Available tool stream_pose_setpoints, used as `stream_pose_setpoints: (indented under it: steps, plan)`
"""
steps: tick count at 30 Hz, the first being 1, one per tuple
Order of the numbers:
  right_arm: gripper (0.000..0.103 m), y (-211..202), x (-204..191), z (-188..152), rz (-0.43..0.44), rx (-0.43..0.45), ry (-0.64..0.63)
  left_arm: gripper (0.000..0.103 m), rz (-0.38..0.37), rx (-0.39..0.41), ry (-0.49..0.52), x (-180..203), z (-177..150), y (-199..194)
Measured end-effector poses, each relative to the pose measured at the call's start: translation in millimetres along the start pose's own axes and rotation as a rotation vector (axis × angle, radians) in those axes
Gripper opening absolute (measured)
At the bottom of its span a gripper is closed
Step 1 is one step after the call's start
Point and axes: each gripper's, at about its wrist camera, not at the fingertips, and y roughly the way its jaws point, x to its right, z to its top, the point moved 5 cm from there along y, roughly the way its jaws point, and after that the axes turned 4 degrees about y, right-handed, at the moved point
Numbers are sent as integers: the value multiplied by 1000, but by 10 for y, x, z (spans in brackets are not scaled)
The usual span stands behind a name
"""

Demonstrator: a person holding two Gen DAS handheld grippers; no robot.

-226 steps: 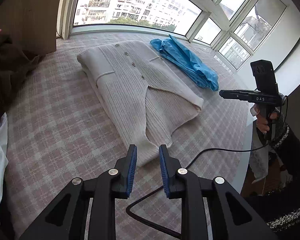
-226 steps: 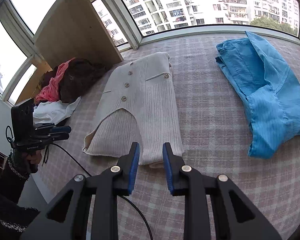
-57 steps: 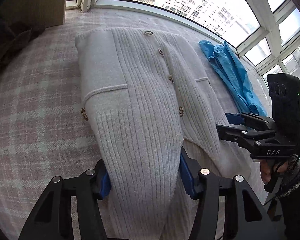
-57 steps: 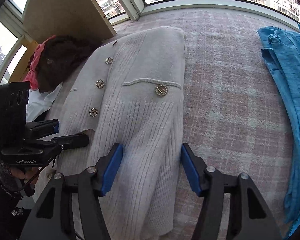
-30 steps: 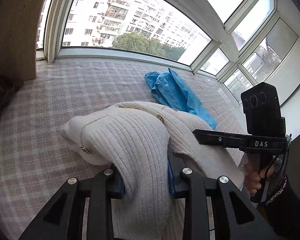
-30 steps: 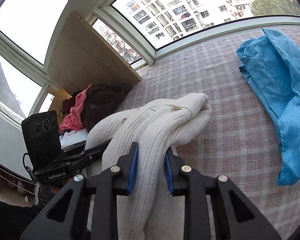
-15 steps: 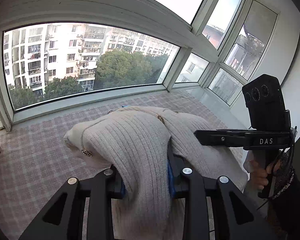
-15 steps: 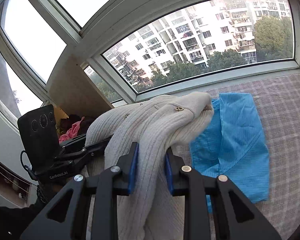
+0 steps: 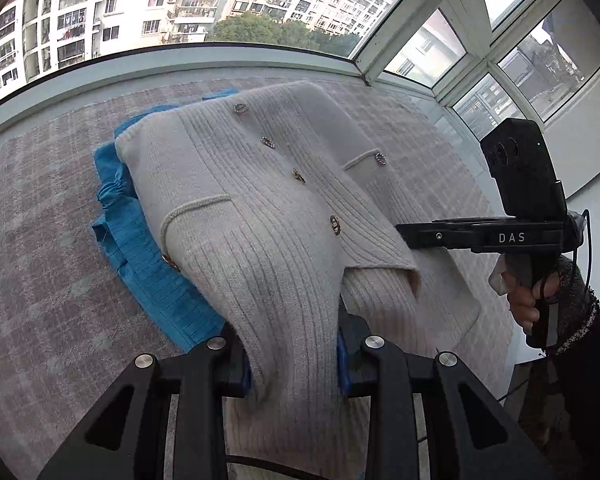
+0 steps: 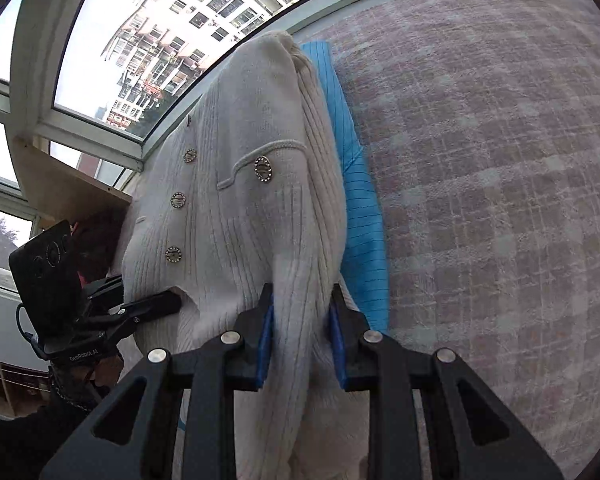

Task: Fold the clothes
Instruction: 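Lower the cardigan onto the blue shirt and open both grippers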

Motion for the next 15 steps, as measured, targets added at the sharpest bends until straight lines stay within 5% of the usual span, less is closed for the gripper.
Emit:
stream_pose_setpoints:
  steps: [3, 8, 15]
  plan:
    - [25, -22, 34, 5, 55, 6, 5, 29, -7, 19, -22, -35, -64, -28]
    - [29, -220, -220, 86, -27, -25, -115, 34, -3, 3, -31, -61, -145, -210]
    - [37, -456, -833, 391, -185, 138, -324, 35, 32, 67, 21, -39, -86, -790]
